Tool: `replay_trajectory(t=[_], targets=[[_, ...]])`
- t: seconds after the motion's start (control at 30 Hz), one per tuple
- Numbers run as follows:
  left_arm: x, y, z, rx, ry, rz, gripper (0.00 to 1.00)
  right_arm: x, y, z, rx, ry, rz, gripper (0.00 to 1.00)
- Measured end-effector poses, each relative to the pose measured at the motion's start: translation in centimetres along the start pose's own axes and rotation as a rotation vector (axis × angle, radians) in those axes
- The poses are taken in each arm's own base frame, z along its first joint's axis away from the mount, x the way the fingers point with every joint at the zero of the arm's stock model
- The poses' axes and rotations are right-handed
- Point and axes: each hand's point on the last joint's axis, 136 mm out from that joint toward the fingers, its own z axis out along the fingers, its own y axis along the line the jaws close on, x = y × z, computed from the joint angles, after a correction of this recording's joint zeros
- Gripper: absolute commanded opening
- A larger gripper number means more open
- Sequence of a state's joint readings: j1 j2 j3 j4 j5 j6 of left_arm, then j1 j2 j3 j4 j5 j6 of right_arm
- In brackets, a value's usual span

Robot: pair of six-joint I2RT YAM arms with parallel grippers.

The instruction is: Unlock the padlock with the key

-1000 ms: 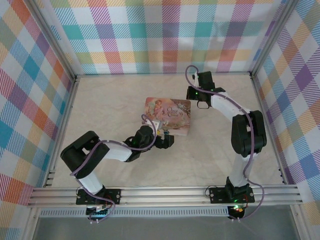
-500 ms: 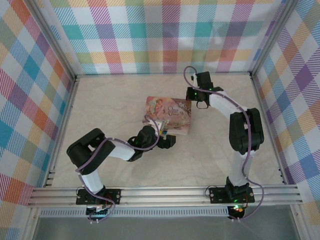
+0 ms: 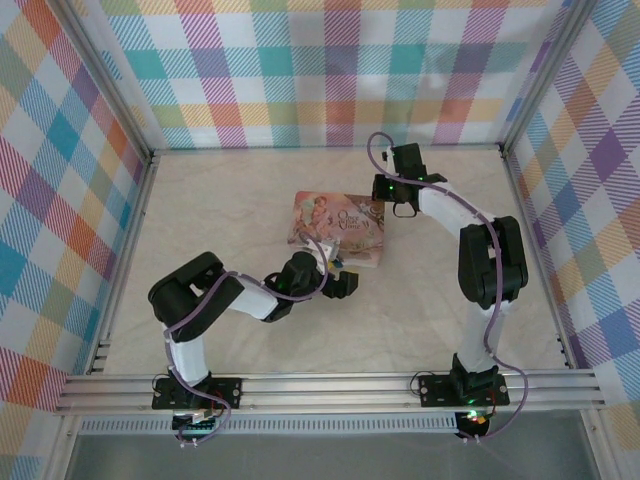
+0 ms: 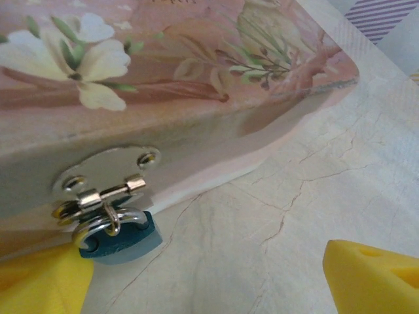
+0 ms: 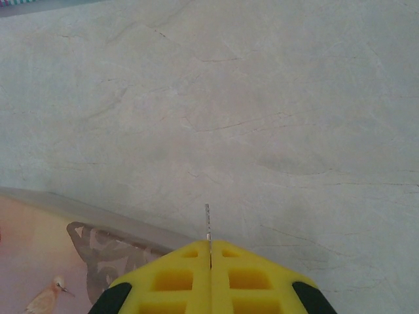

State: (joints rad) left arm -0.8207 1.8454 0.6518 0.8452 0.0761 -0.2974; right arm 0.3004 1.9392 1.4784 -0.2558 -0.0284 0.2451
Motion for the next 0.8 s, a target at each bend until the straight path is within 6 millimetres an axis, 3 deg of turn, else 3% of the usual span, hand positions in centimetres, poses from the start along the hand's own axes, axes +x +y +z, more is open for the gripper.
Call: replay_trajectory(t=[0.13, 0.43, 0.8], targets=[[-0.3, -0.7, 0.6, 0.038, -0.007, 0.001, 0.85, 0.3, 0.0, 0.1, -0.004, 0.008, 0.001, 0.0], [-2.0, -2.2, 0.5, 0.13, -0.074, -0.055, 0.92, 0.9, -0.2, 0.3, -0.001, 0.021, -0.014, 0.0], [-3.1, -2.0, 0.1, 0.175, -0.111, -0.139, 0.88, 1.4, -0.3, 0.4, -0.001, 0.032, -0.015, 0.0]])
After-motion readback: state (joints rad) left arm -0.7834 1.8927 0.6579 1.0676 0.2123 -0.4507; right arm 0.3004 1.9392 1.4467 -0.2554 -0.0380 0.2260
